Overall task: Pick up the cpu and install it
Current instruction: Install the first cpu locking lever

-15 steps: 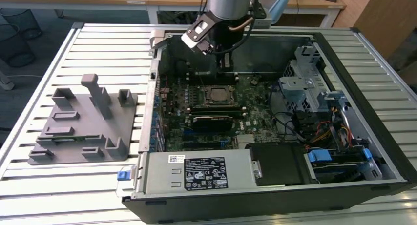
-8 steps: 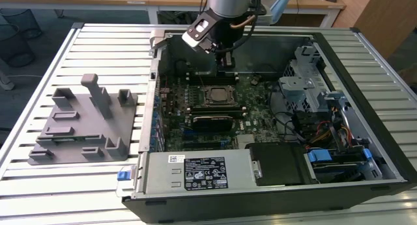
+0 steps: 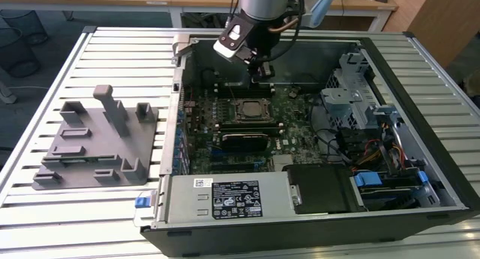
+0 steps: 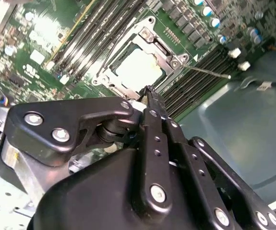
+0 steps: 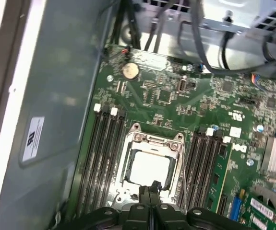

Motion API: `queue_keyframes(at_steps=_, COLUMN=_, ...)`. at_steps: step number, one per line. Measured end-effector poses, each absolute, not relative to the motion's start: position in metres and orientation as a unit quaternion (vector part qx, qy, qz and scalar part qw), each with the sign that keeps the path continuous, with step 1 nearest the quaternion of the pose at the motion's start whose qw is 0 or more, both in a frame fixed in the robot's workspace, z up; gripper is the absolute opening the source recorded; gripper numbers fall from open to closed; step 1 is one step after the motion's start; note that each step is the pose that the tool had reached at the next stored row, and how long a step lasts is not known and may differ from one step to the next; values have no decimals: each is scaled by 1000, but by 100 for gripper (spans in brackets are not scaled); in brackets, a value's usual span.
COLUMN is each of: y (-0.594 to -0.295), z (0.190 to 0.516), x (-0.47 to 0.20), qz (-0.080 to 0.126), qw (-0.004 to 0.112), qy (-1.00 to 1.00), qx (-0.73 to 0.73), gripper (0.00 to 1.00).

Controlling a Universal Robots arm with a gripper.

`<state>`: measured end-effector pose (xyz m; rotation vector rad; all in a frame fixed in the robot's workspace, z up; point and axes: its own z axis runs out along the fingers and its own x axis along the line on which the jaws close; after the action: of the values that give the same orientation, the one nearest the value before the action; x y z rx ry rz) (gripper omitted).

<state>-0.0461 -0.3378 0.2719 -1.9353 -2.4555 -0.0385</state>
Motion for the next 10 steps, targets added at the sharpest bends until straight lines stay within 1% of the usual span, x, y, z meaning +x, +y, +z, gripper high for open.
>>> queue_keyframes(at_steps=10, y=-338, z=272, x=-46, qz=-9, qw=7, qy=-839, qx=-545, gripper=11)
